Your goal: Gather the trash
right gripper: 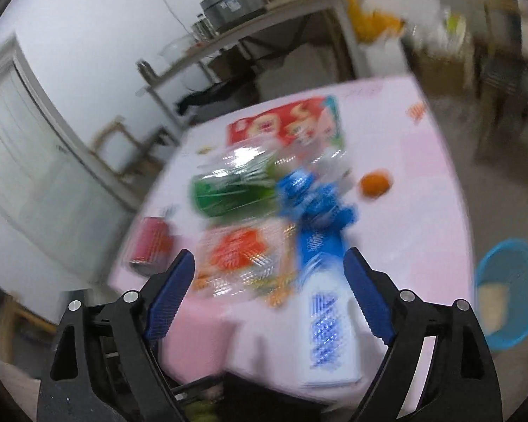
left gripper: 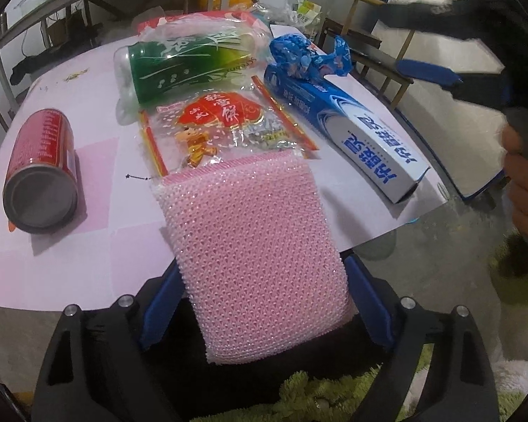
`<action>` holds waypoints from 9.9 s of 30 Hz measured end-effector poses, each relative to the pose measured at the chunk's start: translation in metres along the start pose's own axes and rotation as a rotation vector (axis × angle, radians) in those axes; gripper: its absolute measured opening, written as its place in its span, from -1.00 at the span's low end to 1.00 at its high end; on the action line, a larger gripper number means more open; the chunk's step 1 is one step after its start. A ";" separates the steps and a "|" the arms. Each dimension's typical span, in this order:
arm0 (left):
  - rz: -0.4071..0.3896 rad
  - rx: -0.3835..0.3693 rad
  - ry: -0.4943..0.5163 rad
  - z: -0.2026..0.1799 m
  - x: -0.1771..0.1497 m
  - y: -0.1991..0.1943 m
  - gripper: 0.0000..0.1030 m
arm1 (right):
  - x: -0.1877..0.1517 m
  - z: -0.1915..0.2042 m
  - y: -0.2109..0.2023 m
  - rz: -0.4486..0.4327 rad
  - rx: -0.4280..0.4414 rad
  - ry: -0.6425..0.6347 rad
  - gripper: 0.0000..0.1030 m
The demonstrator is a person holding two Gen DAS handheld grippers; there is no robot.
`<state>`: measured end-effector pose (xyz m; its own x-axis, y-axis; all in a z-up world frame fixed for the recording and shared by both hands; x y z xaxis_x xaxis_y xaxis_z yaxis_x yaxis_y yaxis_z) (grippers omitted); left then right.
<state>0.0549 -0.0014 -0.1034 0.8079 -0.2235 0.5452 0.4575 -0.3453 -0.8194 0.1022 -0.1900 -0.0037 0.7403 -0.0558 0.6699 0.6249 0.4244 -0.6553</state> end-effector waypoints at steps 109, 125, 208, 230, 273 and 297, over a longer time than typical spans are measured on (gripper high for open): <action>0.418 -0.423 0.147 -0.338 0.223 0.237 0.82 | -0.122 -0.399 -0.072 -0.185 -0.384 1.043 0.19; 0.210 -0.468 0.226 -0.289 0.225 0.124 0.86 | -0.128 -0.363 -0.101 -0.236 -0.417 0.926 0.22; -0.031 0.103 0.106 0.007 0.030 0.017 0.72 | -0.061 -0.033 0.035 0.221 -0.035 0.134 -0.07; -0.064 0.136 0.141 0.005 0.031 0.013 -0.45 | -0.064 -0.035 0.036 0.214 -0.020 0.143 -0.06; -0.250 0.020 0.148 -0.042 0.073 -0.056 -0.95 | -0.046 -0.052 -0.036 0.014 0.027 0.182 -0.10; 0.207 -0.464 0.351 -0.313 0.175 0.126 -0.95 | -0.137 -0.291 -0.125 -0.166 -0.231 0.818 -0.09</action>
<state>0.1380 -0.3694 -0.0557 0.6557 -0.5878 0.4739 0.0312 -0.6060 -0.7949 -0.0052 -0.4987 -0.1148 0.5255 -0.7711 0.3595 0.7097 0.1643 -0.6851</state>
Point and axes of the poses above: each gripper's, at about its wrist camera, not at the fingertips, and y roughly the way its jaws point, z to its left, x to its top, the point moved 1 cm from there along y, roughly the way its jaws point, and after that the axes turned 2 degrees about -z, right-handed, at the moved point
